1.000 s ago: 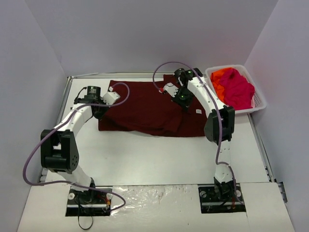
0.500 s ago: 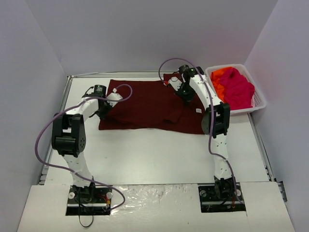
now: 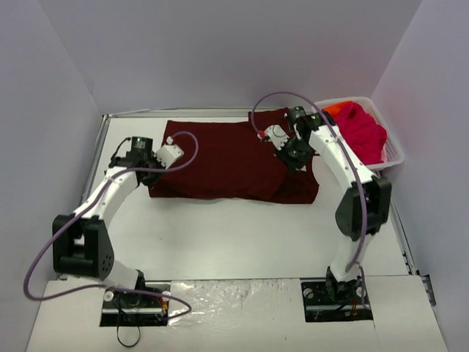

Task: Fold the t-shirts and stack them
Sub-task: Fold the flattened tshirt in 1/3 of the way

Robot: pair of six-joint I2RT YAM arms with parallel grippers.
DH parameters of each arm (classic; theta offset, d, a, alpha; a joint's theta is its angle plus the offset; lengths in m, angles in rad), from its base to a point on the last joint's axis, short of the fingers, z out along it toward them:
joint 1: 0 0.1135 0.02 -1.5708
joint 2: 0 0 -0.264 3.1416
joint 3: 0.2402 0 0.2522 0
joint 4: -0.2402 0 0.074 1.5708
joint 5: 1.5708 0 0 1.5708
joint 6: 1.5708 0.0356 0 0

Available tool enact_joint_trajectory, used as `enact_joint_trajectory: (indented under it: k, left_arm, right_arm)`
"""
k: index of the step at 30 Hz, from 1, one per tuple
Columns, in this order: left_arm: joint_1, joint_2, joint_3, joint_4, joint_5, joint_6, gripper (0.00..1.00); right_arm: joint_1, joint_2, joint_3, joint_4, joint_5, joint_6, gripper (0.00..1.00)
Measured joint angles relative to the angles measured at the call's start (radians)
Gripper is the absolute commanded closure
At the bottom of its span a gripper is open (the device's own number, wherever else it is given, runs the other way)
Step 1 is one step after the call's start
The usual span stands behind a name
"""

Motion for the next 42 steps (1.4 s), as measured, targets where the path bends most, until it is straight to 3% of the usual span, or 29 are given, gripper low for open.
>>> enact_joint_trajectory:
  k: [7, 15, 42]
  left_arm:
    - [-0.017, -0.196, -0.169, -0.018, 0.032, 0.003, 0.98]
    - [-0.024, -0.274, -0.228, -0.025, 0.039, 0.002, 0.98]
    - [-0.031, -0.174, -0.186, 0.006, -0.016, -0.001, 0.98]
  right_arm:
    - [0.102, -0.335, -0.236, 0.010, -0.037, 0.071, 1.00]
    - [0.095, -0.527, -0.271, -0.011, -0.087, 0.092, 1.00]
    - [0.050, -0.175, 0.032, -0.011, -0.045, 0.010, 1.00]
